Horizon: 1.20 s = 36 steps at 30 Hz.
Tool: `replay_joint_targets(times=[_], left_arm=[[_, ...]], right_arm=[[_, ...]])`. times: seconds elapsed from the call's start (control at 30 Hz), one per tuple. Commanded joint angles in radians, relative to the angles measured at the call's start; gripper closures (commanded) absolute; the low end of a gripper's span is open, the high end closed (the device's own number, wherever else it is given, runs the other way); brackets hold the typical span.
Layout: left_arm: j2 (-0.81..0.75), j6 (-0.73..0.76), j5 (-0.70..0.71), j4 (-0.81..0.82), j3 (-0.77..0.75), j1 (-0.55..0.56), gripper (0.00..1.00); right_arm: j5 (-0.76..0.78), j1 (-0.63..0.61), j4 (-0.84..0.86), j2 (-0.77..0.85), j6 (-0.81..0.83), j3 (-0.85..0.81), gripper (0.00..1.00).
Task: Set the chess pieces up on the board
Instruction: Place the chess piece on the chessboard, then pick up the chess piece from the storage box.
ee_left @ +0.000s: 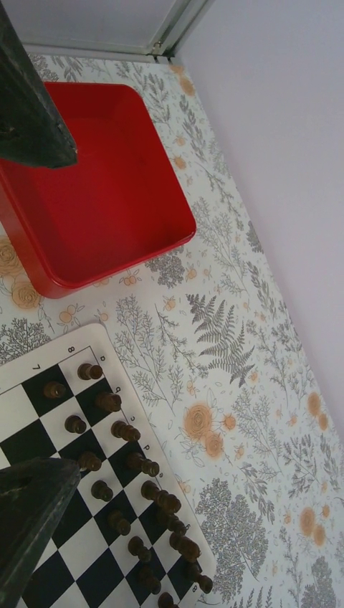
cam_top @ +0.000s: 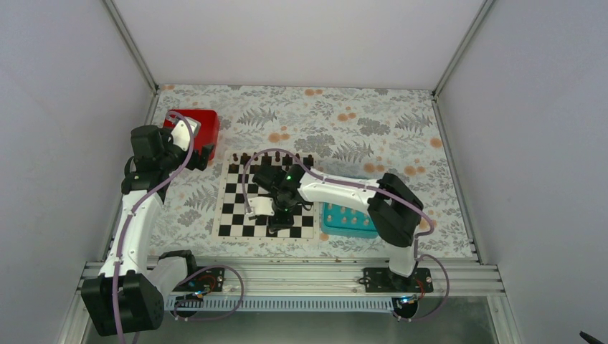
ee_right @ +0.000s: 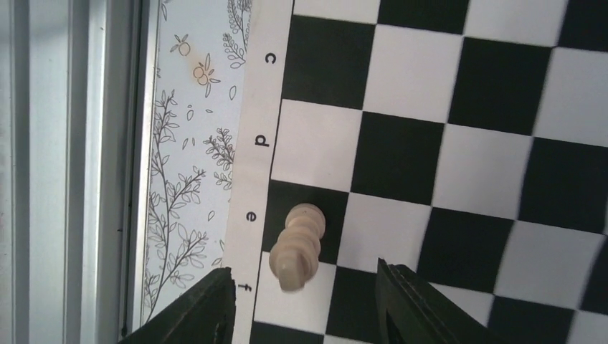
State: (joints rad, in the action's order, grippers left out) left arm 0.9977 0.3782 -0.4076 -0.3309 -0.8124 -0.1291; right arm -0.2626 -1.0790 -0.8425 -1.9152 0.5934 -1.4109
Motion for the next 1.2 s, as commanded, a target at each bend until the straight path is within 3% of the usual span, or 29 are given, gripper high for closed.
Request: replay_joint_targets(times=[0.0,0.27,0.63,0.9,1.17], left_arm=[[-0.002,0.008,-0.011,0.016,0.010,-0.008,0.00],[-0.005,0.004,-0.011,0.018,0.008,-0.009,0.00],[-0.006,-0.002,-0.006,0.021,0.025,-0.008,0.00],[-0.004,-0.001,-0.015,0.006,0.016,-0.009,0.00],[-0.022,-0.001,-0.022,0.003,0.016,-0.009,0.00]], right_arm=[[0.029,0.022,-0.017,0.107,0.002,0.010,0.47],[0.040,0.254,-0.062,0.315,0.017,0.103,0.46],[0.084,0.615,-0.028,0.591,0.073,0.422,0.56],[0.120,0.722,0.028,0.614,0.084,0.545,0.61],[0.098,0.751,0.039,0.583,0.088,0.555,0.64]])
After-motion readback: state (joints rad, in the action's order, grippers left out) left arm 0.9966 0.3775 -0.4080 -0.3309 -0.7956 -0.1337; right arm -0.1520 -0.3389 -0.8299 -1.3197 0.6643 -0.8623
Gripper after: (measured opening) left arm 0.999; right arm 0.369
